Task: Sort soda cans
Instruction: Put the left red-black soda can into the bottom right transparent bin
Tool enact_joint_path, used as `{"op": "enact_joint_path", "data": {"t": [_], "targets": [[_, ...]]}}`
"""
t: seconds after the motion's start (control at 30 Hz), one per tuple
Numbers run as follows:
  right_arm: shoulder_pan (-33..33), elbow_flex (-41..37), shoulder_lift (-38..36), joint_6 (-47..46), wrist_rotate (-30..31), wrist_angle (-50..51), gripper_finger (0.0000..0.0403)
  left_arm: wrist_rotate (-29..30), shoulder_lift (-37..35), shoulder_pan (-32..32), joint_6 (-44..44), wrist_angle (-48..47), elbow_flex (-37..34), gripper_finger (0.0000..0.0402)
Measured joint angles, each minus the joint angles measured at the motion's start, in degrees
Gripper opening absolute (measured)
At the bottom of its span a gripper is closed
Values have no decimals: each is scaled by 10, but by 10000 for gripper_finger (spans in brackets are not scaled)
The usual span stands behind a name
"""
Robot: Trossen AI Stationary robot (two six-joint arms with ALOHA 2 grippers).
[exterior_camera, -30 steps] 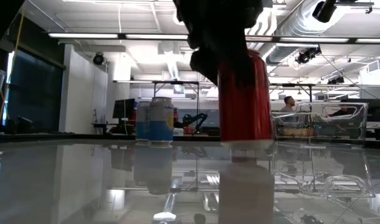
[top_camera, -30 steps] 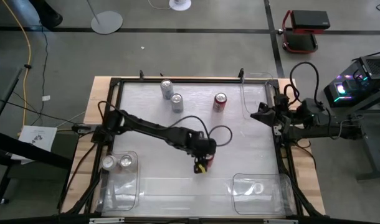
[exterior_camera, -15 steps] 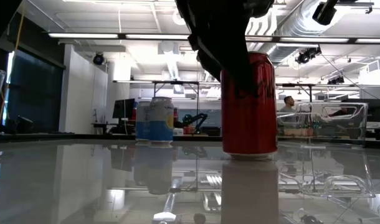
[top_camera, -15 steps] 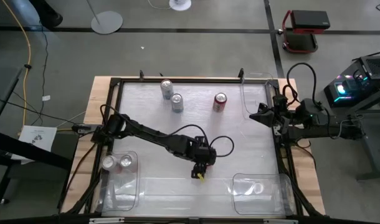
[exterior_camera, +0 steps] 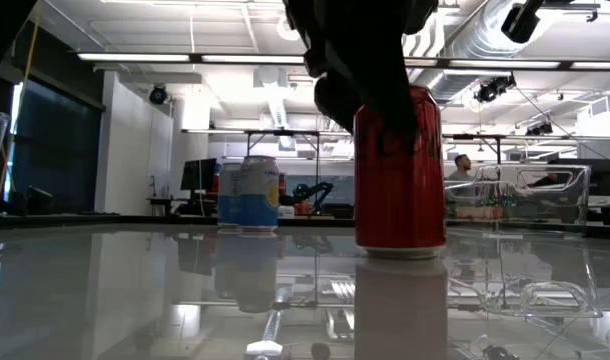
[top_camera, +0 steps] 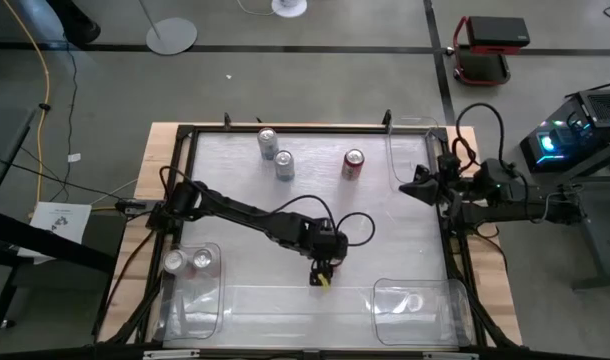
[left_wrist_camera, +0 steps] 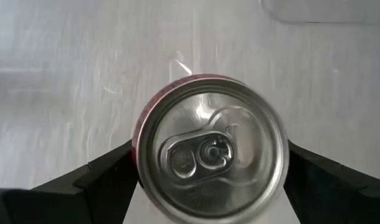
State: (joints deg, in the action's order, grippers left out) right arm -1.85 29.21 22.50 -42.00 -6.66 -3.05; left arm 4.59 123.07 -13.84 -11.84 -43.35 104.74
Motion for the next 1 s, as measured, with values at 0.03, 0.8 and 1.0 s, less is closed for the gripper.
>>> {"op": "enact_joint_path", "data": {"t": [0.03, 0.8, 1.0], "targets": [[0, 0, 0, 0, 0, 6, 0, 0, -4, 0, -4, 0, 1, 345], [81, 106, 308, 69, -102, 57, 228, 296, -214, -122, -424, -224, -87, 346], [116, 291, 462, 213, -41, 262, 237, 308, -268, -175, -526, -223, -181, 346]]}}
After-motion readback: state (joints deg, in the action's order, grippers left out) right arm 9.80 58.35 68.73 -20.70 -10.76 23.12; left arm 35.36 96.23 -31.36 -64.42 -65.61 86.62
